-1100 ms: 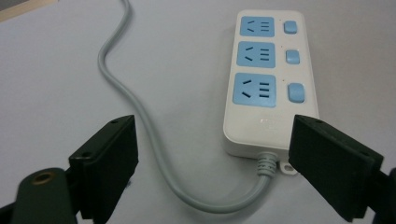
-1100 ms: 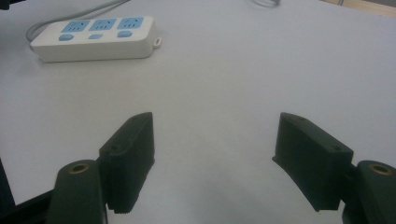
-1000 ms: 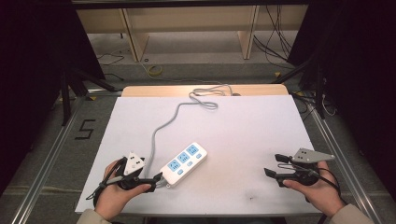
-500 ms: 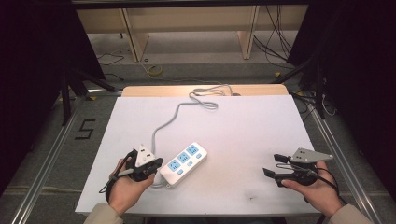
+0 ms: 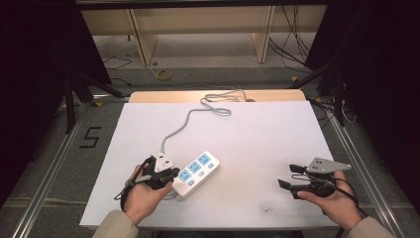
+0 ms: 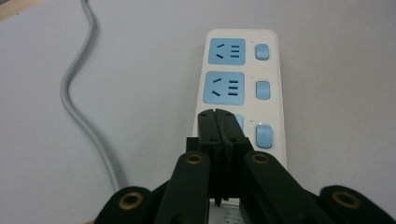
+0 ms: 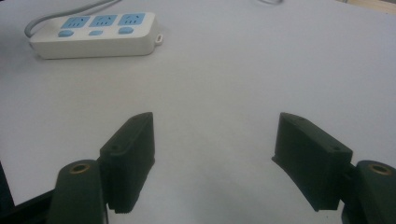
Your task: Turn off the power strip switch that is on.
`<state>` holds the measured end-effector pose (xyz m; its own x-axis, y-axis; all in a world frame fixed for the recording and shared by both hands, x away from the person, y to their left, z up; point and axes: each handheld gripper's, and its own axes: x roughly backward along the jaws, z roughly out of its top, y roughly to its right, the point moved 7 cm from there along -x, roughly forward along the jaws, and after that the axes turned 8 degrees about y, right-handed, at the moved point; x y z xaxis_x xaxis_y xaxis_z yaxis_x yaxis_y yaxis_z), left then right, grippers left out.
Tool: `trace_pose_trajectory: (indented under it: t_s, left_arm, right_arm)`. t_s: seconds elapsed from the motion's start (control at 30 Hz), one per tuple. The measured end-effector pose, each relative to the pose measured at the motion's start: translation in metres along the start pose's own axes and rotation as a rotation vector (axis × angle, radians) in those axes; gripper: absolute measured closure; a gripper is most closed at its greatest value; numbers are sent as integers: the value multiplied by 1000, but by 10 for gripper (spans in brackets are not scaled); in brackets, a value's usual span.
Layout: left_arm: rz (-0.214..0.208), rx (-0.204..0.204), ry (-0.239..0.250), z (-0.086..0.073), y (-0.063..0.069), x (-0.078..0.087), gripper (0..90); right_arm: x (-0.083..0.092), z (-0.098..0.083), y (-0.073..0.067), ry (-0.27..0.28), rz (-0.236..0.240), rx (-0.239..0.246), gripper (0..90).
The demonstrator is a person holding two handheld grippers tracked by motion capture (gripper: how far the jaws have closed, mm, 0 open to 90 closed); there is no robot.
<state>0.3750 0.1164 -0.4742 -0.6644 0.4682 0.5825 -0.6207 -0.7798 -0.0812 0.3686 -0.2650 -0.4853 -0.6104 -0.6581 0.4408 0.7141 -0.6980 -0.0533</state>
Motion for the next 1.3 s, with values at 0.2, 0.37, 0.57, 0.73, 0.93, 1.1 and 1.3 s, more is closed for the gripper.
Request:
trace_pose_trajectory:
  t_s: [0.2, 0.37, 0.57, 0.73, 0.93, 1.1, 1.3]
  left_arm:
    - [-7, 4, -23, 3, 4, -7, 900]
    - [-13, -3, -24, 8, 8, -11, 900]
    - [-23, -8, -39, 12, 11, -18, 900]
    - [-32, -8, -46, 15, 14, -23, 900]
    - [-41, -8, -50, 18, 18, -28, 900]
    - [-47, -13, -54, 21, 20, -31, 900]
    - [-53, -19, -63, 23, 23, -34, 900]
  right_arm:
    - [1, -1, 0, -5, 2, 4, 295]
    - [0, -1, 0, -4, 1, -2, 296]
    - [-1, 0, -1, -6, 4, 2, 296]
    - [1, -1, -1, -5, 4, 0, 296]
    - [0, -1, -1, -3, 7, 3, 296]
    - [0, -1, -1, -4, 7, -2, 298]
    - [0, 0, -2, -6, 10, 3, 299]
